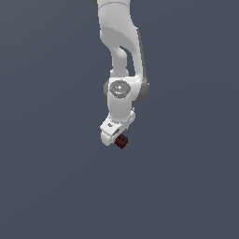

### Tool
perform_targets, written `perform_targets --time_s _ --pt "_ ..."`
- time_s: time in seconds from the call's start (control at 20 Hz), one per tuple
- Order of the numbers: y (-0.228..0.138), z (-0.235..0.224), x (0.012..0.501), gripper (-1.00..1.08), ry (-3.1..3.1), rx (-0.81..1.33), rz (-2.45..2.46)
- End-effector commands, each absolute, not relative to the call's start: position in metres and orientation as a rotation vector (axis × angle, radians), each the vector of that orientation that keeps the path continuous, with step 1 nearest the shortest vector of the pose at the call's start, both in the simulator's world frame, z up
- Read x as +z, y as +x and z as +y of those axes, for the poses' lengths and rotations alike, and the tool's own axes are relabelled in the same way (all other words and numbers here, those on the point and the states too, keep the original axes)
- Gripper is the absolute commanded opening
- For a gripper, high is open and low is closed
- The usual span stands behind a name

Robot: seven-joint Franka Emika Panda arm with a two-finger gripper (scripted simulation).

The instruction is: Pick up the object and move it to a goal position.

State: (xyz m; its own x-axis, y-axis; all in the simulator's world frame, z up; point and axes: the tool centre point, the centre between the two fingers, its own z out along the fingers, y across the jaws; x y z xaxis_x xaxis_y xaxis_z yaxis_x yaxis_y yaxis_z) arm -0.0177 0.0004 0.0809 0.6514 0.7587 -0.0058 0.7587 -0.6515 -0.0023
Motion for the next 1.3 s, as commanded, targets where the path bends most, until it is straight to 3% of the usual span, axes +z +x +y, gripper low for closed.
perform_targets --time_s 0.0,0.5,1.25 --pt "-0.018 0.001 0.079 1.0 2.835 -0.004 1.353" --pt "-0.018 0.001 0.074 1.0 2.821 -0.001 1.382" --pt "-0.018 0.001 0.027 1.0 2.818 0.0 1.388"
